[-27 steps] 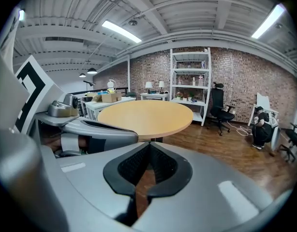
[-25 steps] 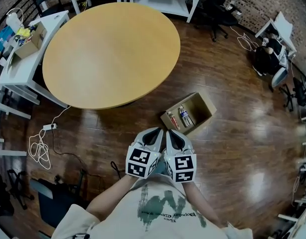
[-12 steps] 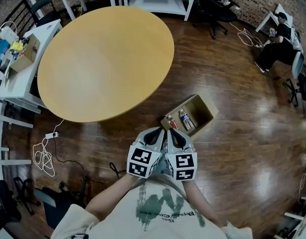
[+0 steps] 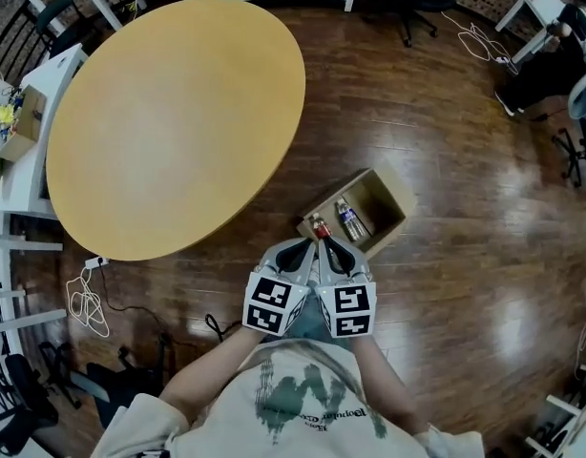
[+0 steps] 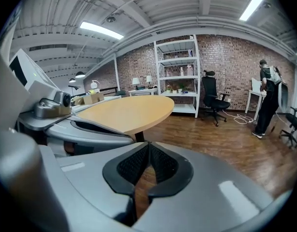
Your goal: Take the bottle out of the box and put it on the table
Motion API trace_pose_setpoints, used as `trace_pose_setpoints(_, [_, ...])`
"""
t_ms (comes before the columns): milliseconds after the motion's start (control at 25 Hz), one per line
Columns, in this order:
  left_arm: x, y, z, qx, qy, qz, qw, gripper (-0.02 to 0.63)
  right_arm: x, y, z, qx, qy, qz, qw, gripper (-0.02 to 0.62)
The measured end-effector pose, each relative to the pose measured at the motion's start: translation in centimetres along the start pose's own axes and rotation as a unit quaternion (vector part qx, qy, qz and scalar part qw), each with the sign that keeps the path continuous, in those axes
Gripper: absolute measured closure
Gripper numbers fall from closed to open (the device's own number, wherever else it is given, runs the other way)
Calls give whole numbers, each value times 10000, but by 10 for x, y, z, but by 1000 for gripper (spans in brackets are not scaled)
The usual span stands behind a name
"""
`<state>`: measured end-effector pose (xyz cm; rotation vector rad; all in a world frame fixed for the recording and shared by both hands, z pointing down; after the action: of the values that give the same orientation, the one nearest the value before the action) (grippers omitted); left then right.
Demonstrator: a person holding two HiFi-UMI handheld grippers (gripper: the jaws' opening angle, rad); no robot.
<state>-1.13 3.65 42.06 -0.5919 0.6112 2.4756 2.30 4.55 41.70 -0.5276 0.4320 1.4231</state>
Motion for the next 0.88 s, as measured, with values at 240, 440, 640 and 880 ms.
trace_pose_setpoints(240, [-68,6,-10,156,206,-25,9997,606,-45,-53,5,-286,206,-28,9994,583])
trace_pose_setpoints(440, [-119,25,2,334,415,-266,9982,606,-81,-99,31,-548,493,-66,9973,578])
trace_pose_setpoints(640, [-161,55,10,589,478,-579,9954,606,-127,-135,59,-648,739,-131,9951,575])
trace_pose_setpoints(880, [-225,68,38,711,566,-563,9943,606,-183,-172,104,-940,965,-48,9909,569])
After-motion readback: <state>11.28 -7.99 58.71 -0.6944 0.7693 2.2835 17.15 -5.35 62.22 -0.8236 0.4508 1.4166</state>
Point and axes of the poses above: the fingertips, and each gripper's own axes: x backward along the fingers, y to its left, z out of its underside, the point moved 1 cm from there along x, backward along the fingers, and after that the axes turned 1 degree about y, right-handed, at the moved point
